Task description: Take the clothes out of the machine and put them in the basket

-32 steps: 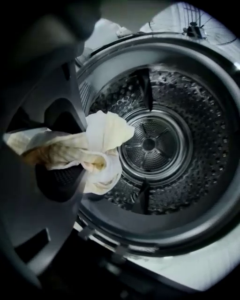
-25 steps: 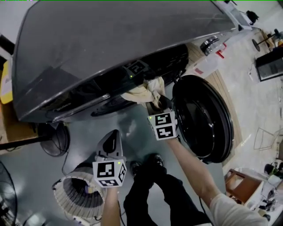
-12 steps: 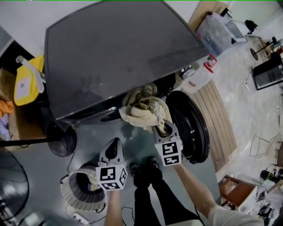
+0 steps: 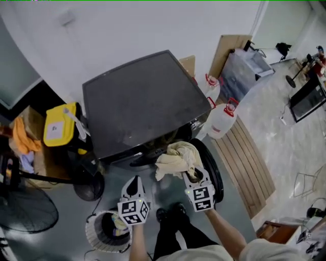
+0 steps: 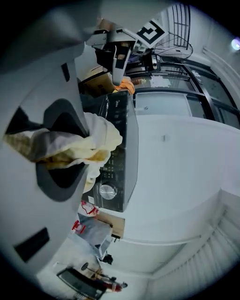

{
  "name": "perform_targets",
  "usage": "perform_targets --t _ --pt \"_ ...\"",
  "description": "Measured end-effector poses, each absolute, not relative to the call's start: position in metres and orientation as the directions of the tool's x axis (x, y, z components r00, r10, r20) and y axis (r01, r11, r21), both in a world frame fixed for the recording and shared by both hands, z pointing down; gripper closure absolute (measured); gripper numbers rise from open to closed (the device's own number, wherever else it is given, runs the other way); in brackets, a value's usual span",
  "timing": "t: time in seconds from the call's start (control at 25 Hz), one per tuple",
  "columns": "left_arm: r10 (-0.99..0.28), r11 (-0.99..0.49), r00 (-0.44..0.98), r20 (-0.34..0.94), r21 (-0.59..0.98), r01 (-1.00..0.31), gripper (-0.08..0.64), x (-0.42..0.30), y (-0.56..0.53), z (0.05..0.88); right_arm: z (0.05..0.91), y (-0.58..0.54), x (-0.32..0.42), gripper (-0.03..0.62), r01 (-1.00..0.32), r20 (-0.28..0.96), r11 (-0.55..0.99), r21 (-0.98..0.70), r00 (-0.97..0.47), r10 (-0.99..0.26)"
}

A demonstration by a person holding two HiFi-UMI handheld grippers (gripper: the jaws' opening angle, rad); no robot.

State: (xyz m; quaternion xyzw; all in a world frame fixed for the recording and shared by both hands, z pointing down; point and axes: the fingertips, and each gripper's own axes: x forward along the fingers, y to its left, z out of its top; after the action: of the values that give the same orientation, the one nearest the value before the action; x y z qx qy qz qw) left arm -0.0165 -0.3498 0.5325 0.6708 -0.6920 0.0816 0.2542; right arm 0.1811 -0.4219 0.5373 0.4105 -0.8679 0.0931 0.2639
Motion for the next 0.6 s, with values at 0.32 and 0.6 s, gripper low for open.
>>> perform_targets --t 0.32,0.6 --pt "-0.910 0.072 0.000 0.414 0.158 -0.985 0.543 0.002 -0.336 0.441 0.436 -0.404 0.210 0.448 -0.740 0.464 0.669 0.067 -0.570 -0.678" --pt "-0.923 0.127 -0.073 0.378 0.119 -0.985 0.543 0.008 -0.295 0.386 0.372 -0.384 0.231 0.448 -0.705 0.398 0.704 0.083 -0.625 -0.672"
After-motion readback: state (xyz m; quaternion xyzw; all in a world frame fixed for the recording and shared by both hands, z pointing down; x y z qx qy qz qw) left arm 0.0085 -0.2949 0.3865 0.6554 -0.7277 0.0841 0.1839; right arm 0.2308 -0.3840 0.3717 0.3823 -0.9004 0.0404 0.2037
